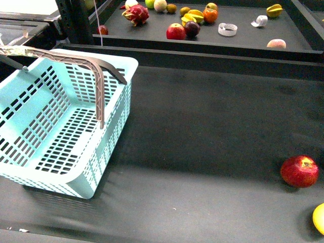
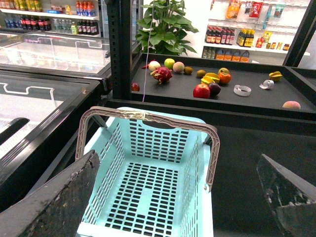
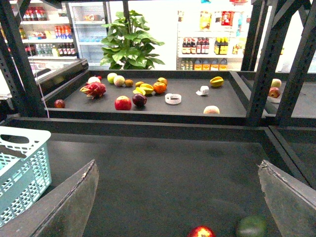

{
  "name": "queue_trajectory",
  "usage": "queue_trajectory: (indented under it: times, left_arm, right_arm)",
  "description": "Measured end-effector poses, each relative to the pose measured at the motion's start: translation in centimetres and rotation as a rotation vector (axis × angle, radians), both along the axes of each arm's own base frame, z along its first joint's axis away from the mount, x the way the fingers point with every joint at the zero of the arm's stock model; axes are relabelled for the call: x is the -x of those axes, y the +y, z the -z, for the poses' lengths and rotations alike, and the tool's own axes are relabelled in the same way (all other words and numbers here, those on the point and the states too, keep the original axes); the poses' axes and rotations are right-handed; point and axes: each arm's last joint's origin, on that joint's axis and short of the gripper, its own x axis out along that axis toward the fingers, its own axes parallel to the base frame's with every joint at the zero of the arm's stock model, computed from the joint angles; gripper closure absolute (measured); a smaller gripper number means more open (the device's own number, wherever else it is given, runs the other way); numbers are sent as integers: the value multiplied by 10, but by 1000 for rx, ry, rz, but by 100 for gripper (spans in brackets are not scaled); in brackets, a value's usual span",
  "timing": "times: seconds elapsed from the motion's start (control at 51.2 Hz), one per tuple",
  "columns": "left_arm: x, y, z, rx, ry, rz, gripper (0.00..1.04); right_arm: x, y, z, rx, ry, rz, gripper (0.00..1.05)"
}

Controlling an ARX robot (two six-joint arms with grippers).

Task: Pick mango with right arm and hold basket with left

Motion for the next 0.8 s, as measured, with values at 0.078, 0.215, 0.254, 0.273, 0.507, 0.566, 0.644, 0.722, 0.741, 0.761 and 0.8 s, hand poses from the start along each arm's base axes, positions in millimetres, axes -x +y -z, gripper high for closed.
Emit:
queue_trajectory:
  times: [0.078, 0.215, 0.254, 0.273, 0.507, 0.566, 0.644, 0.722, 0.741, 0.761, 0.8]
  left_arm:
    - [0, 0, 0, 0, 0, 0, 8]
    - [0, 0, 0, 0, 0, 0, 8]
    - [0, 0, 0, 0, 0, 0, 8]
    - [0, 0, 0, 0, 0, 0, 8]
    - [0, 0, 0, 0, 0, 0, 8]
    - [0, 0, 0, 0, 0, 0, 8]
    - [0, 0, 0, 0, 0, 0, 8]
    - [0, 0, 0, 0, 0, 0, 8]
    - [0, 0, 0, 0, 0, 0, 8]
    - [0, 0, 0, 0, 0, 0, 8]
    - [0, 0, 0, 0, 0, 0, 8]
  right_arm:
    - [0, 0, 0, 0, 0, 0, 8]
    - [0, 0, 0, 0, 0, 0, 8]
    - [0, 0, 0, 0, 0, 0, 8]
    - [0, 0, 0, 0, 0, 0, 8]
    - [0, 0, 0, 0, 0, 0, 8]
    - [0, 0, 0, 0, 0, 0, 8]
    - [0, 0, 0, 0, 0, 0, 8]
    - [0, 0, 0, 0, 0, 0, 8]
    - [0, 0, 0, 0, 0, 0, 8]
    - [0, 0, 0, 0, 0, 0, 8]
    - [0, 0, 0, 0, 0, 0, 8]
